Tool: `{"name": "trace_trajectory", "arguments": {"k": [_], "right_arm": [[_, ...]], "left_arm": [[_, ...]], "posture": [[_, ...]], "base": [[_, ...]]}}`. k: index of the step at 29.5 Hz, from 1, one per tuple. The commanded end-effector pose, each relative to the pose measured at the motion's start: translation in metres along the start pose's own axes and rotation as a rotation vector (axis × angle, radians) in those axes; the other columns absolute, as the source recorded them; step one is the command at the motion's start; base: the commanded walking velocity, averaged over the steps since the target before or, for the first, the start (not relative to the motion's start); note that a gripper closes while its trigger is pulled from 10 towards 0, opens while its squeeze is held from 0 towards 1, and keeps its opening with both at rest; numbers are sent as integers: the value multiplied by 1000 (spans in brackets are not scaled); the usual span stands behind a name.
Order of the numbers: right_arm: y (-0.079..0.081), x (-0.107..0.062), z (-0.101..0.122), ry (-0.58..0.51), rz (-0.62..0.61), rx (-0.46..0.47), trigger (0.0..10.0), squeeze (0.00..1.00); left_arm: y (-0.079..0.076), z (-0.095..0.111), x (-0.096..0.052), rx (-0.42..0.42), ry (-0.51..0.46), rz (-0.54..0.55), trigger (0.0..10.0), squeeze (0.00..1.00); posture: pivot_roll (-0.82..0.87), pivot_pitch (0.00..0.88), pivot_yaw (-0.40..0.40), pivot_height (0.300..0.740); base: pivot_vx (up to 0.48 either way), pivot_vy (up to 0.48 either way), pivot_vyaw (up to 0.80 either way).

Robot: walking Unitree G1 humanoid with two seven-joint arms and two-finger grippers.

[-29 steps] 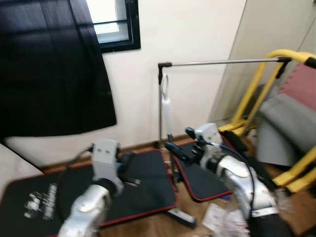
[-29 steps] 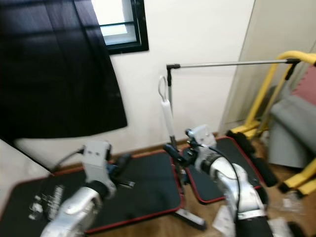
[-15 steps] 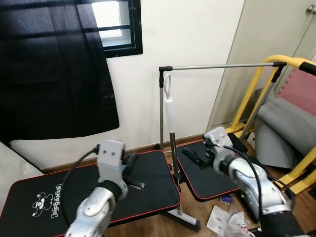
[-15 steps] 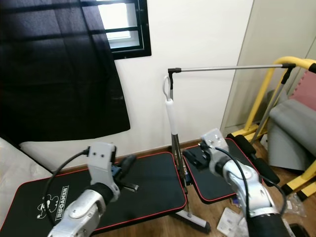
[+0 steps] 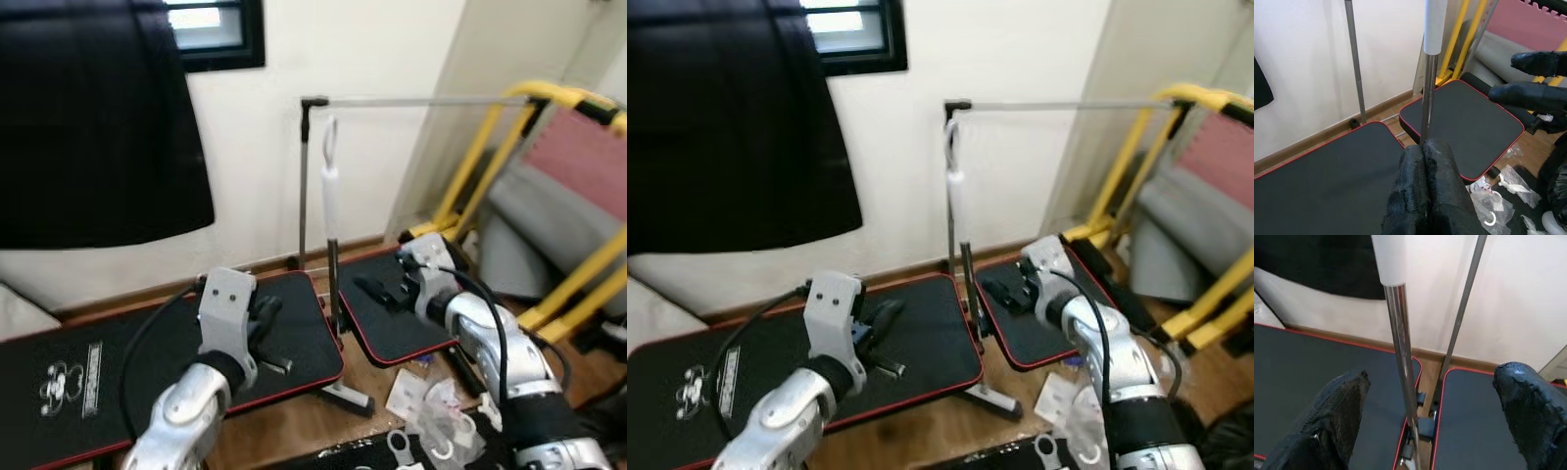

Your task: Sweep floor

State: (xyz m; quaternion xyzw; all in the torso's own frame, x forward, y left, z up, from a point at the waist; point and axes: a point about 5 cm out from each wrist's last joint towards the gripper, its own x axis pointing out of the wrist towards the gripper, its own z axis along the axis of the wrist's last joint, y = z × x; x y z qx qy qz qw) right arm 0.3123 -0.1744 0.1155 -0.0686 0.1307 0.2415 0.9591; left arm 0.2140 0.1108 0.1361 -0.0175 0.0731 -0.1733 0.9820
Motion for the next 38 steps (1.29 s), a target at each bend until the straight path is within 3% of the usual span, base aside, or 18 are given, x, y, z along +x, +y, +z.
{"name": "trace_trajectory", "arguments": {"k": [1,6,13,14,23,27,29,30,31,32,38], "right_arm": [[-3,2,1,5,-5,6,10000,0],[-2,11,6,-13,5,12,10000,0],[17,32,13,-21,149,22,10000,0],[22,44,23,-45,159,-1,10000,0],[37,70,47,-85,150,-70,10000,0],[47,91,64,-87,58,-79,10000,0],[48,94,66,-88,45,-70,10000,0],[47,96,69,-92,25,-74,6588,0],[47,97,71,-95,12,-79,6588,0],[46,98,72,-96,0,-86,0,0],[37,95,64,-87,-20,-106,0,0]], "left_arm": [[-2,-2,-3,-6,18,-1,10000,0],[-4,-1,-7,-3,22,-7,10000,0],[-8,-1,-12,6,29,-22,10000,0],[-9,-1,-15,6,34,-25,10000,0],[-12,-1,-17,8,45,-29,10000,0],[-13,-1,-18,14,52,-28,10000,0],[-13,-1,-18,15,53,-28,10000,0],[-13,-1,-18,16,53,-28,10000,0],[-14,-1,-18,16,54,-28,10000,0],[-14,-1,-18,17,53,-26,10000,0],[-14,0,-17,14,48,-19,10000,0]], "posture": [[-60,108,-81,740],[-51,123,-72,740],[-31,147,-68,740],[-16,161,-66,740],[-3,164,-67,740],[2,148,-71,740],[2,148,-71,740],[7,149,-74,740],[7,149,-74,740],[6,149,-78,740],[-5,148,-79,740]], "base": [[0,0,0],[0,0,0],[0,0,0],[0,0,0],[0,0,0],[0,0,0],[0,0,0],[0,0,0],[0,0,0],[0,0,0],[0,0,0]]}}
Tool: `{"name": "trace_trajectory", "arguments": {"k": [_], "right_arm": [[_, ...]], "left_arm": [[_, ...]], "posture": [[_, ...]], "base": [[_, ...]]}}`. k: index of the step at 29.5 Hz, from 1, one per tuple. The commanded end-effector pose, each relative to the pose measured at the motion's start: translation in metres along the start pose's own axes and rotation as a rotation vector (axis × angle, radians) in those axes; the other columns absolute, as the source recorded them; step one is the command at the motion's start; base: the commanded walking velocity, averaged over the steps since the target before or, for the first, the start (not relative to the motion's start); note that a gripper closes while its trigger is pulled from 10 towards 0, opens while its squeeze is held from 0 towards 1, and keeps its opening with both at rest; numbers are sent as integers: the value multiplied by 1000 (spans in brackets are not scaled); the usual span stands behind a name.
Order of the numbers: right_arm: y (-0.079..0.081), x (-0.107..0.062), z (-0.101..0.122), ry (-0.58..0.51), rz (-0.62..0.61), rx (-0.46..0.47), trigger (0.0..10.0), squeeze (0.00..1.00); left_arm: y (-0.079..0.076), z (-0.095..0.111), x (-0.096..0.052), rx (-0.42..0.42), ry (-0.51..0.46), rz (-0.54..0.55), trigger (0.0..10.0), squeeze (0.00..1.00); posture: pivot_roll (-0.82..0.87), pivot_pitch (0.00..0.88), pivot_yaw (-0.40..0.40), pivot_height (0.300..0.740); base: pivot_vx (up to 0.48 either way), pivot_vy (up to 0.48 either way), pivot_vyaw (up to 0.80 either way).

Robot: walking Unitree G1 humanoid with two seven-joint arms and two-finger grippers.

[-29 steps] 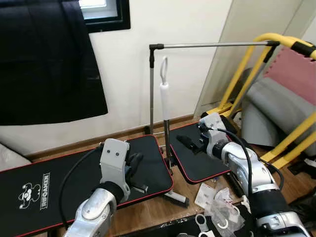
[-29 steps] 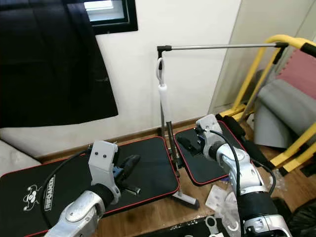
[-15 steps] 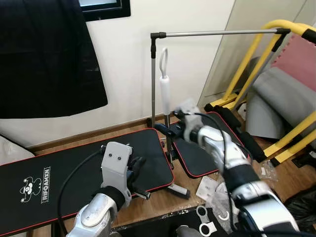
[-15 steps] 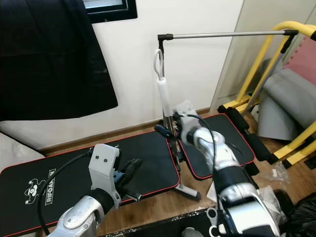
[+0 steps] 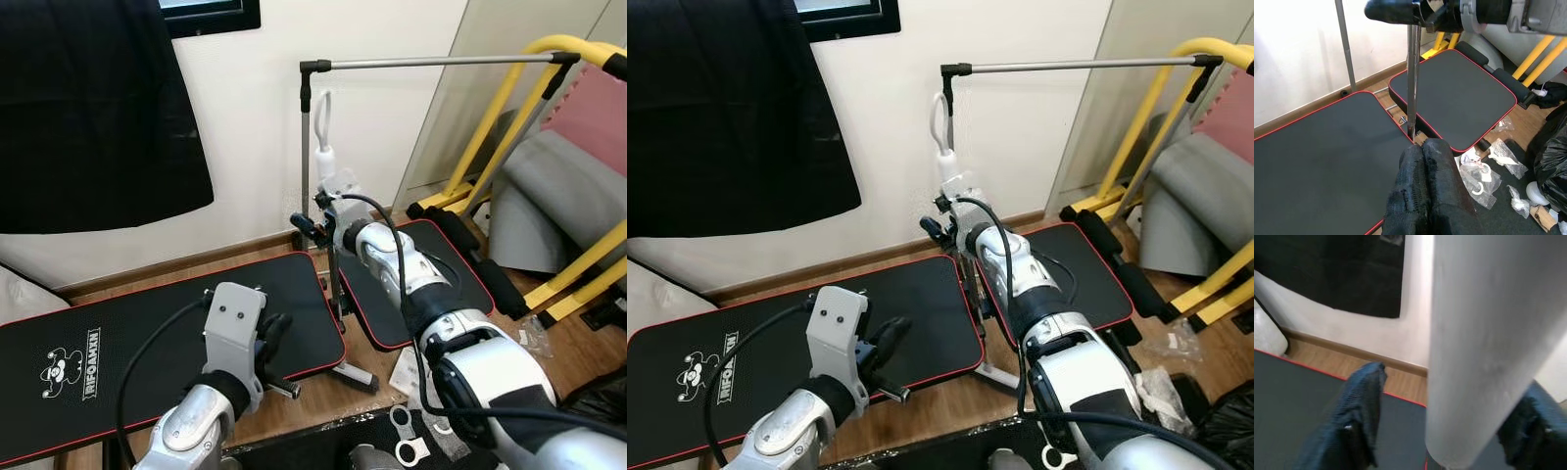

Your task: Sweep floor

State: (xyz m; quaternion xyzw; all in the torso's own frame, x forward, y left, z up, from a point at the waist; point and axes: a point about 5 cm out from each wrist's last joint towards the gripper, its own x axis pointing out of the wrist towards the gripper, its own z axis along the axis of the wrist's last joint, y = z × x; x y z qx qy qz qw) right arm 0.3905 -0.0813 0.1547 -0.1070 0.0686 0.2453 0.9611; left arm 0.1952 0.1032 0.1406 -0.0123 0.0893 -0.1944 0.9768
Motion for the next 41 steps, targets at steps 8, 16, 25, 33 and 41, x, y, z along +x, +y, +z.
{"name": "trace_trajectory", "arguments": {"k": [8,16,25,33,41], "right_arm": [[-22,-14,-24,20,-54,10,0,0],[-34,-23,-30,4,-75,29,0,0],[-47,-42,-31,6,-83,94,0,0],[-50,-74,-19,45,-114,140,0,0],[-50,-81,-10,56,-117,138,0,0]], "left_arm": [[1,-1,1,4,13,14,10000,0],[4,-1,4,10,14,9,10000,0],[9,-1,9,22,8,18,10000,0],[15,-1,15,41,1,20,10000,0],[17,-1,18,54,-2,18,10000,0]], "posture": [[-22,139,-69,740],[-28,127,-66,740],[-56,111,-74,740],[-81,88,-63,740],[-85,77,-59,740]], "base": [[0,0,0],[0,0,0],[0,0,0],[0,0,0],[0,0,0]]}}
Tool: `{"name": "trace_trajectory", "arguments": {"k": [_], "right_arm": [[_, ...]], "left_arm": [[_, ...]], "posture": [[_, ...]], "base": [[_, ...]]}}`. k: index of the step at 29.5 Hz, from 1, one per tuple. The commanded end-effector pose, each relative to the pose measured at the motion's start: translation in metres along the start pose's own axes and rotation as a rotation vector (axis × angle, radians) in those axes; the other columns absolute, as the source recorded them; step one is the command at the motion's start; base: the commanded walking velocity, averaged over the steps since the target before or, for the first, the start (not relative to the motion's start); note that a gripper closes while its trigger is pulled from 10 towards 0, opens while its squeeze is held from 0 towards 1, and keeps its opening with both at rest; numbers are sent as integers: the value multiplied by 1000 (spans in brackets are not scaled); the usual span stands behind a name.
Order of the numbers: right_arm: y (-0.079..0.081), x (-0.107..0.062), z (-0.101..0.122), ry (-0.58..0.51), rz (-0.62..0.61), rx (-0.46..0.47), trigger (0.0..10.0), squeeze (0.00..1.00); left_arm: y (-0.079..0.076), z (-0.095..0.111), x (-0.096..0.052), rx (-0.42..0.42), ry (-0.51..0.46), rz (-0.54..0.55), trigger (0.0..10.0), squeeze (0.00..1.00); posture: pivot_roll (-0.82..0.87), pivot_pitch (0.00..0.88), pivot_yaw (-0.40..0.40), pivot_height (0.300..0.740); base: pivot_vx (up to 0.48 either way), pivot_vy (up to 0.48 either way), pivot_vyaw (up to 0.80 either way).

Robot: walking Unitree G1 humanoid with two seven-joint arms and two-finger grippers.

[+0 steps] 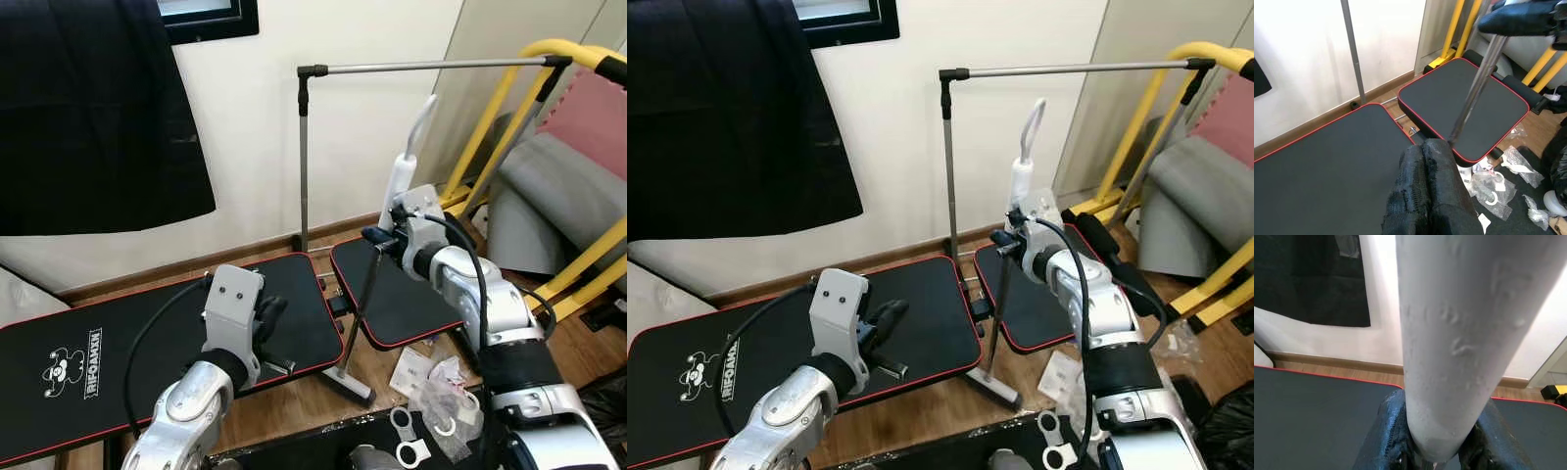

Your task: Sweep floor

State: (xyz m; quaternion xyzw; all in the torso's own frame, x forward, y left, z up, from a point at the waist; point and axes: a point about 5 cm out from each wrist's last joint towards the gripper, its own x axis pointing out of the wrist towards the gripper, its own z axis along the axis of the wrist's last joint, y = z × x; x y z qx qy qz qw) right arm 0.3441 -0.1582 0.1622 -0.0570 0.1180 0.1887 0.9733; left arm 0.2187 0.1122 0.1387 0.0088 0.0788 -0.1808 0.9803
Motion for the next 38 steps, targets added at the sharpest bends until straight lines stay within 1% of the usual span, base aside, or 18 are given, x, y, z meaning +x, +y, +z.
{"name": "trace_trajectory", "arguments": {"k": [1,3,4,5,6,7,14,17,21,23,25,27,29,30,32,33,36,38], "right_arm": [[-3,-9,9,-13,-20,23,0,0],[-3,-9,9,-13,-20,23,0,0],[0,-14,12,-4,-14,40,2392,0],[0,-14,12,-4,-14,40,2392,0],[3,-19,13,13,-5,55,9725,0],[7,-22,12,32,7,65,10000,0],[12,-27,9,67,30,70,10000,0],[30,-36,3,137,175,101,10000,0],[36,-40,1,167,213,97,10000,0],[34,-42,-2,192,191,77,10000,0],[27,-45,-2,207,132,59,10000,0],[27,-45,-2,207,132,59,10000,0],[21,-46,-1,214,79,53,10000,0],[21,-46,-1,214,79,53,10000,0],[15,-48,-1,219,3,66,10000,0],[12,-47,0,203,-28,82,10000,0],[11,-47,1,192,-43,93,10000,0],[10,-46,4,169,-67,125,10000,0]], "left_arm": [[0,-3,1,17,9,-13,10000,0],[0,-3,1,17,9,-13,10000,0],[1,-3,2,21,7,-11,10000,0],[1,-3,2,21,7,-11,10000,0],[2,-3,3,24,5,-9,10000,0],[2,-3,3,26,4,-8,10000,0],[3,-3,3,27,2,-8,10000,0],[3,-2,4,29,0,-9,10000,0],[4,-2,5,29,-2,-9,10000,0],[4,-2,6,29,-4,-8,10000,0],[4,-2,6,30,-7,-6,10000,0],[4,-2,6,30,-7,-6,10000,0],[4,-2,7,31,-9,-7,10000,0],[4,-2,7,31,-9,-7,10000,0],[4,-2,8,30,-12,-7,10000,0],[4,-2,8,30,-13,-6,10000,0],[4,-2,8,30,-14,-6,10000,0],[5,-2,9,30,-15,-5,10000,0]], "posture": [[-87,76,-60,740],[-87,76,-60,740],[-90,75,-59,740],[-90,75,-59,740],[-89,75,-59,740],[-89,75,-58,740],[-90,75,-56,740],[-96,76,-55,740],[-96,76,-55,740],[-103,75,-57,740],[-105,74,-59,740],[-105,74,-59,740],[-107,74,-60,740],[-107,74,-60,740],[-111,73,-63,740],[-112,73,-62,740],[-112,73,-62,740],[-110,71,-62,740]], "base": [[0,0,0],[0,0,0],[0,0,0],[0,0,0],[0,0,0],[0,0,0],[0,0,0],[0,0,0],[0,0,0],[0,0,0],[0,0,0],[0,0,0],[0,0,0],[0,0,0],[0,0,-800],[0,0,-800],[0,0,-800],[0,0,-800]]}}
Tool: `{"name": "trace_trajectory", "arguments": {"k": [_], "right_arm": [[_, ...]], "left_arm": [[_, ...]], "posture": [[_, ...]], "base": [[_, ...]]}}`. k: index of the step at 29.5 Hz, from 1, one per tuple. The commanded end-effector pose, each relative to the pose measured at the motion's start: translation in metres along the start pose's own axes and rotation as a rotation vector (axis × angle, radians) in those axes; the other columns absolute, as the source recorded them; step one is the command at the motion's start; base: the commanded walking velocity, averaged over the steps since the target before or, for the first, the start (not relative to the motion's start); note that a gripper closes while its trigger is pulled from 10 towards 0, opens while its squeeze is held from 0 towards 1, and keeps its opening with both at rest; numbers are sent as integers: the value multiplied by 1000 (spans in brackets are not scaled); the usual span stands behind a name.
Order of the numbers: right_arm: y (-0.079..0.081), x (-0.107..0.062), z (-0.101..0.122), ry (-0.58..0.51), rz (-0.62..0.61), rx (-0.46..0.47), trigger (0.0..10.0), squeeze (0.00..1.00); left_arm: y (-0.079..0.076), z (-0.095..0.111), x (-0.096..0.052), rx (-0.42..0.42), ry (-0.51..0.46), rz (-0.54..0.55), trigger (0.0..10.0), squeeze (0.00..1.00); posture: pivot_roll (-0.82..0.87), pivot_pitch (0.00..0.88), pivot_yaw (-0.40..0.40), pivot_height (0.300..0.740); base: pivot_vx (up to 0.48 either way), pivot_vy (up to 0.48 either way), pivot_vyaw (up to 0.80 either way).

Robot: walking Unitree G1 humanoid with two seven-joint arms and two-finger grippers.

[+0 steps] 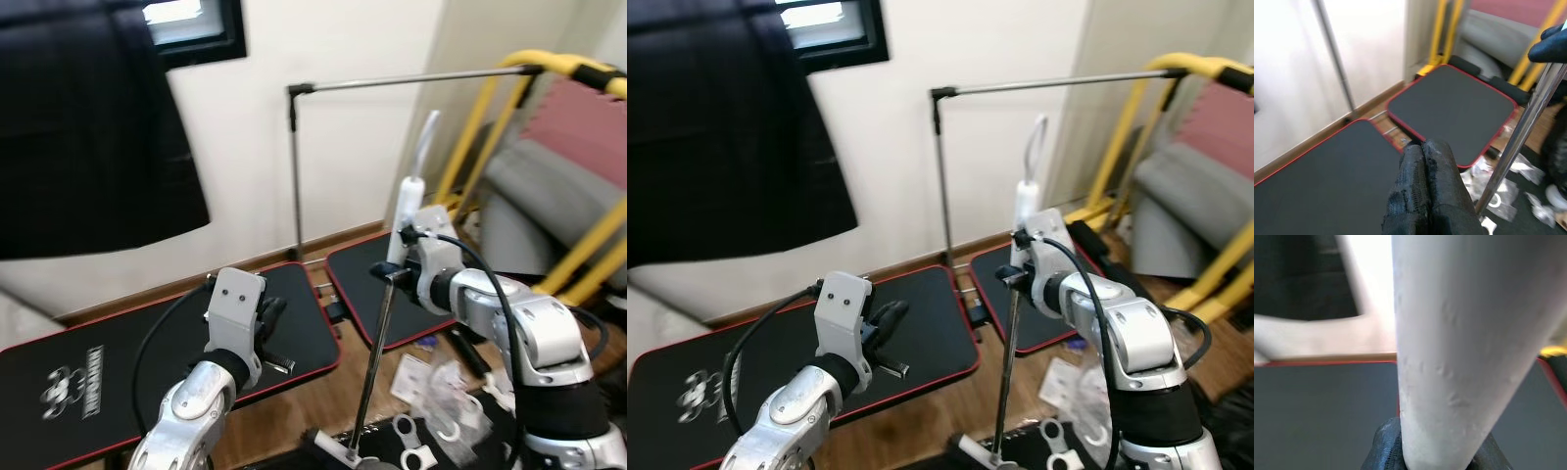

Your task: Sweep floor

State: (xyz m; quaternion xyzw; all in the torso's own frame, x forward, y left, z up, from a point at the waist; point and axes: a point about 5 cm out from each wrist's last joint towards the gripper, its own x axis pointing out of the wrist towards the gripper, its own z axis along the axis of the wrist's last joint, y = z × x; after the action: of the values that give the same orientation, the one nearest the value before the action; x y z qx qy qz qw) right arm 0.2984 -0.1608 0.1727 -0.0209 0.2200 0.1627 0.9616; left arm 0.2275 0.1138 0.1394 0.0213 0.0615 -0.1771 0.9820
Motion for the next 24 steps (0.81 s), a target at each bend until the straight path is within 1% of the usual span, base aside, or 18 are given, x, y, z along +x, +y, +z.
{"name": "trace_trajectory", "arguments": {"k": [1,6,8,9,11,15,18,24], "right_arm": [[-4,-2,4,-24,-39,15,10000,0],[-7,-2,11,-58,-66,50,10000,0],[-13,-2,18,-99,-113,94,10000,0],[-13,-2,18,-99,-113,94,10000,0],[-16,-1,24,-144,-145,140,10000,0],[-16,-1,26,-157,-152,152,10000,0],[-13,0,32,-204,-165,161,10000,0],[-9,2,37,-238,-168,177,10000,0]], "left_arm": [[0,-4,1,0,14,-15,10000,0],[0,-4,2,4,13,-15,10000,0],[0,-4,2,8,11,-14,10000,0],[0,-4,2,8,11,-14,10000,0],[1,-3,3,11,9,-14,10000,0],[1,-3,4,13,8,-16,10000,0],[1,-2,8,21,-1,-25,10000,0],[1,-1,9,20,-10,-13,10000,0]], "posture": [[-110,71,-62,740],[-111,70,-63,740],[-113,69,-61,740],[-113,69,-61,740],[-118,65,-57,740],[-118,64,-56,740],[-121,59,-60,740],[-119,58,-68,740]], "base": [[0,0,-800],[0,0,-800],[0,0,-800],[0,0,-800],[0,0,-800],[0,0,-800],[0,0,-800],[0,0,-800]]}}
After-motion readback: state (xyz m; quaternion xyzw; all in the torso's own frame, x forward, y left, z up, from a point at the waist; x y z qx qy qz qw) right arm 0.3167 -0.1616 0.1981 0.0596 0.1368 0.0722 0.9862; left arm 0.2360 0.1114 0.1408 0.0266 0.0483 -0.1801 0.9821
